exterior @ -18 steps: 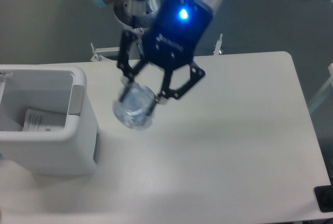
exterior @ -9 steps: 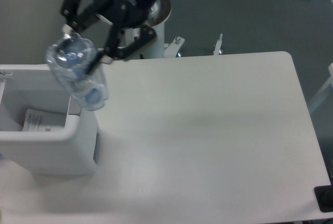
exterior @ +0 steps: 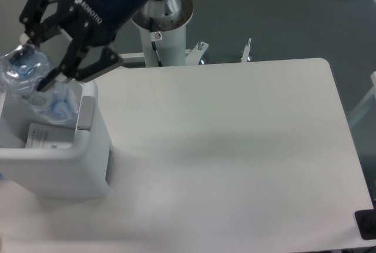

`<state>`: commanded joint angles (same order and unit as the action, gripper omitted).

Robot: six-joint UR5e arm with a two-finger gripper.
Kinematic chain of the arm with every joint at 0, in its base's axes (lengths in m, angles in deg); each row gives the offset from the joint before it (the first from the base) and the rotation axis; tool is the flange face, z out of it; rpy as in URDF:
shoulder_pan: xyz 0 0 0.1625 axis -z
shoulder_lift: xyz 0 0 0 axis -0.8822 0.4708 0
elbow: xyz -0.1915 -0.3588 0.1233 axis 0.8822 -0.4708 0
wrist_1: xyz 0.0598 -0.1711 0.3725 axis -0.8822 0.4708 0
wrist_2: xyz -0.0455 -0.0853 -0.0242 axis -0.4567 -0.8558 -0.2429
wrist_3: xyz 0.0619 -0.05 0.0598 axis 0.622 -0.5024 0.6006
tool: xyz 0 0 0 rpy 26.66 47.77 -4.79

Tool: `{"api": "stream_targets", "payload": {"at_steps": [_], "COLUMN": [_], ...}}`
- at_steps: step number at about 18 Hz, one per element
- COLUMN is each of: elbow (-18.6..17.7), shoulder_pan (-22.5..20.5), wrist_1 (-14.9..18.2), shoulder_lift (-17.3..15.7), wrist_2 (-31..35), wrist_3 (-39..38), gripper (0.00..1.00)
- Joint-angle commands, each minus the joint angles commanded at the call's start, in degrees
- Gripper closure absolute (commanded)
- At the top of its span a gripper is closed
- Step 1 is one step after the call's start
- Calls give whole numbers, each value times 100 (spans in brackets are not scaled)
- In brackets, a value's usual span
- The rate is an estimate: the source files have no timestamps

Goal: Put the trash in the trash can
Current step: 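Lift the bottle and carry it over the trash bin, then lower the bottle into the bin and open the gripper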

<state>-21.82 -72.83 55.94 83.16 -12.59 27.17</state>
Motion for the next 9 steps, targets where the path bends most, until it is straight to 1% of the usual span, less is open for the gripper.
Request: {"api": "stream_targets", "payload": {"at_steps": [2,4,9], "elbow": [-167,-238,-571], "shoulder_pan": [0,9,18], "wrist_1": [0,0,-9], "shoulder_lift": [-9,-17,-96], "wrist_2": [9,9,9], "wrist_3": [175,307,685], "gripper": [75,75,74]}}
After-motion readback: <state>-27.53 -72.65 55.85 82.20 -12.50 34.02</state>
